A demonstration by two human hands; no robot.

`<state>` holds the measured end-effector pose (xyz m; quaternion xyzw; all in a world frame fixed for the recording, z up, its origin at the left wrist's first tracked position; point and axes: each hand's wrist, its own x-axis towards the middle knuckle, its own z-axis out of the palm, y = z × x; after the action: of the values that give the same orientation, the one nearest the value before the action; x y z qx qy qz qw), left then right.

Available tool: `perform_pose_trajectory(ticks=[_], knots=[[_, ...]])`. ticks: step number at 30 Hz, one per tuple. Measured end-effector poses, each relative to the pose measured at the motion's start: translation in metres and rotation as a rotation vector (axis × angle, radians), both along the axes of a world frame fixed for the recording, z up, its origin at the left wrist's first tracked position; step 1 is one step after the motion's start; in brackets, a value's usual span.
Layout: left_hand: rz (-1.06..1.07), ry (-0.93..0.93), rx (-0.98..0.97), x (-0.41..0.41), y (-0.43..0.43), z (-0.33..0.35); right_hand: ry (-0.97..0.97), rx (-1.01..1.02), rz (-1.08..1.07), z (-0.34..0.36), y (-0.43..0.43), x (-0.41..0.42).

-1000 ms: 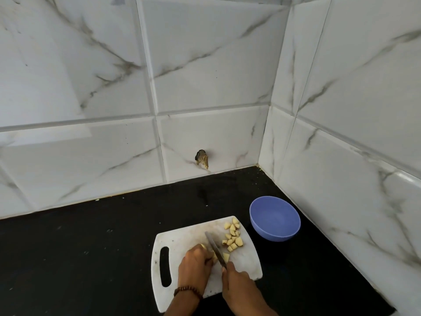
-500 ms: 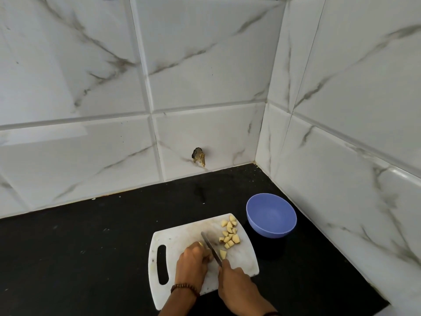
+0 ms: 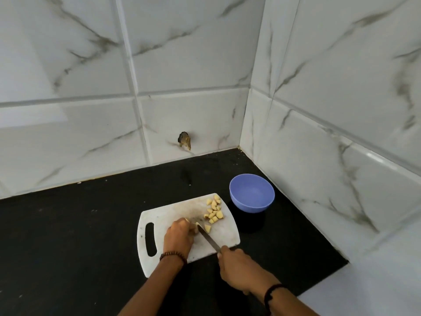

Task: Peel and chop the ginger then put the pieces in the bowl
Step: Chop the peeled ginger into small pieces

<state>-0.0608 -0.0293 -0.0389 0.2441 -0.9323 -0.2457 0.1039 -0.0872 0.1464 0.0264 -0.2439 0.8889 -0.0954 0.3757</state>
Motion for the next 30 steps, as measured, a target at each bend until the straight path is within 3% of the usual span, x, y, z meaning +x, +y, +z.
perform_pose_trajectory(ticks=[15, 30], knots=[[-0.092, -0.071, -0.002, 0.000, 0.005, 0.005, -0.114, -0.206, -0.154, -0.001, 0.024, -0.004], [-0.088, -0.051, 0.011, -0.022, 0.004, 0.002, 0.134, -0.464, -0.248, -0.019, -0.021, -0.036]])
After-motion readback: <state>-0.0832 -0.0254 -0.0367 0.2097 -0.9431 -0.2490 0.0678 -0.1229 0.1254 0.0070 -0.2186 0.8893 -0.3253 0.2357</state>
